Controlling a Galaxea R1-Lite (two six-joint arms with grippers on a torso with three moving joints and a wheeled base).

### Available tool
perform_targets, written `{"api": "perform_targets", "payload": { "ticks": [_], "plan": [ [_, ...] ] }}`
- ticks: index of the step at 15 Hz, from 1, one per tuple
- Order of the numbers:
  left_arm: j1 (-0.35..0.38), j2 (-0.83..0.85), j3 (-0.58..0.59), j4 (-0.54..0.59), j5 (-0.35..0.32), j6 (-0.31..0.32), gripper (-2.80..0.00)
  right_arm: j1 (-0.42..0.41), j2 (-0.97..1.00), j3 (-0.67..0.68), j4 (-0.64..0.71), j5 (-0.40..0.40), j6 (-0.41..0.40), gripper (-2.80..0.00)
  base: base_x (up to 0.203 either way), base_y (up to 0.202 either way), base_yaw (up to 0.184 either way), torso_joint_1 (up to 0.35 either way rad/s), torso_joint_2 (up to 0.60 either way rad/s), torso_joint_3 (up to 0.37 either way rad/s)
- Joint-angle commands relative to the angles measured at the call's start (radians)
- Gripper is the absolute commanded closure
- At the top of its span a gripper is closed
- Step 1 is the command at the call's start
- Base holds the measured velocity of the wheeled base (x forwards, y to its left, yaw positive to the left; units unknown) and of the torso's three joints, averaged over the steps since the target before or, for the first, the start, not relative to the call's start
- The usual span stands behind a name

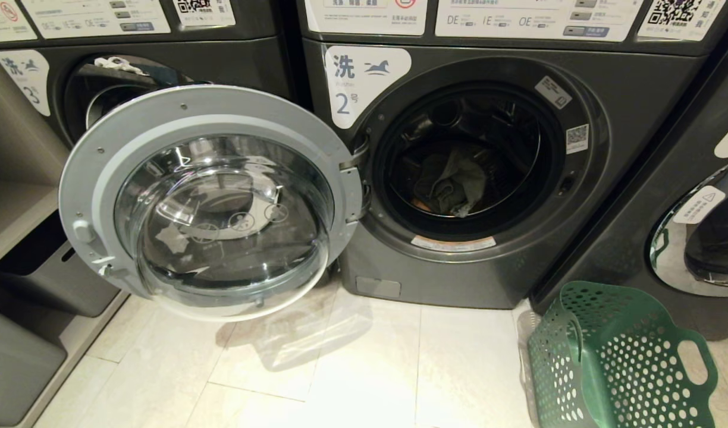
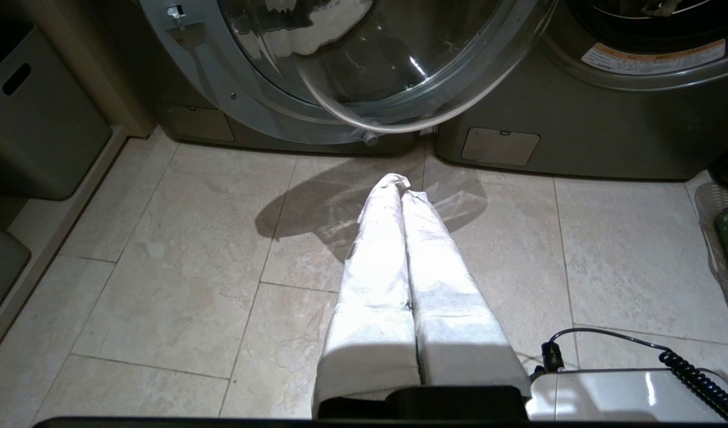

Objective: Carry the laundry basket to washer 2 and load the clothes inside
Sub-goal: Close the washing machine door with the left hand

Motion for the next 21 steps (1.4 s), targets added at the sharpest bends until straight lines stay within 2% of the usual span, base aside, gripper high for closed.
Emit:
{"api": "perform_targets", "payload": {
  "ticks": [1, 21],
  "plan": [
    [0.0, 0.001, 0.0, 0.0, 0.0, 0.0, 0.0, 0.0, 0.002, 0.0, 0.0, 0.001, -0.001, 0.0, 0.0, 0.0, 0.0, 0.0, 0.0, 0.0],
    [0.0, 0.002, 0.0, 0.001, -0.007, 0.009, 0.0, 0.0, 0.002, 0.0, 0.0, -0.002, 0.001, 0.0, 0.0, 0.0, 0.0, 0.0, 0.0, 0.0]
  ]
}}
